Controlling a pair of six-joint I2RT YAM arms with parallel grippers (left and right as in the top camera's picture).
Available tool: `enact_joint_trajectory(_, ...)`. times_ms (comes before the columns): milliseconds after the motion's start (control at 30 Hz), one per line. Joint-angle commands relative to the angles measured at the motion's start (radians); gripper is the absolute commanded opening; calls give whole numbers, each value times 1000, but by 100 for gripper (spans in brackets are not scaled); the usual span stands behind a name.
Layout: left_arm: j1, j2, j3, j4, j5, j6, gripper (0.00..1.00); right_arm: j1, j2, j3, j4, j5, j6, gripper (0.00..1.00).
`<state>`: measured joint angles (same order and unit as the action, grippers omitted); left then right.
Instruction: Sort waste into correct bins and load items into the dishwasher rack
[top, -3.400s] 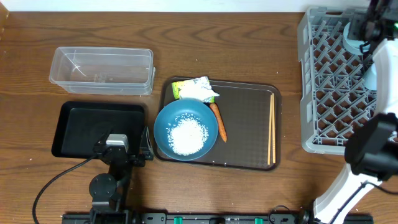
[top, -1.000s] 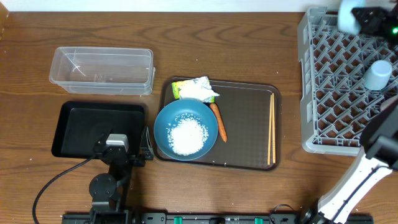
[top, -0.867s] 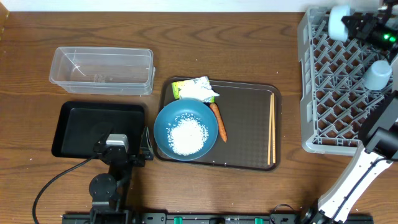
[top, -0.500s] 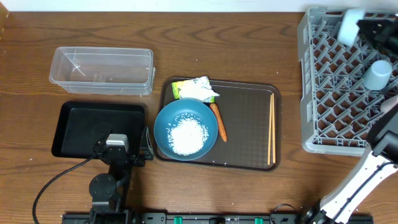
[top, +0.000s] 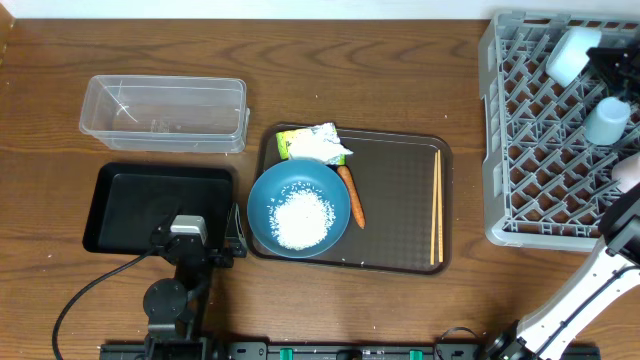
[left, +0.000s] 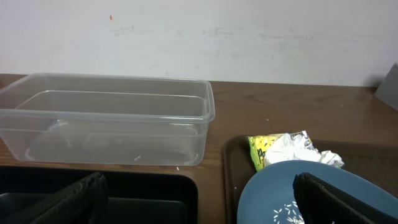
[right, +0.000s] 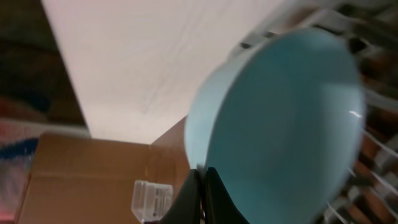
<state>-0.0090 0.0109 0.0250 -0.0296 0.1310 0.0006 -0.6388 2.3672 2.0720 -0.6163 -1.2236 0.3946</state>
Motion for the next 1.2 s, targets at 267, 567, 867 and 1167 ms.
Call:
enact_joint_trajectory(267, -3, -6, -21, -26, 14, 3, 98, -77, -86, -5, -203, 456, -37, 6)
enact_joint_trajectory(567, -3, -6, -21, -26, 14, 3, 98, -77, -272, -5, -268, 702, -37, 27)
enact_joint_trajectory(867, -3, -6, -21, -26, 14, 3, 98, 8, -402, -5, -271, 809, -88, 39)
enact_joint_trajectory(1167, -3, -6, -21, -26, 14, 3, 98, 298, -380, -6, -254, 1152, -183, 84)
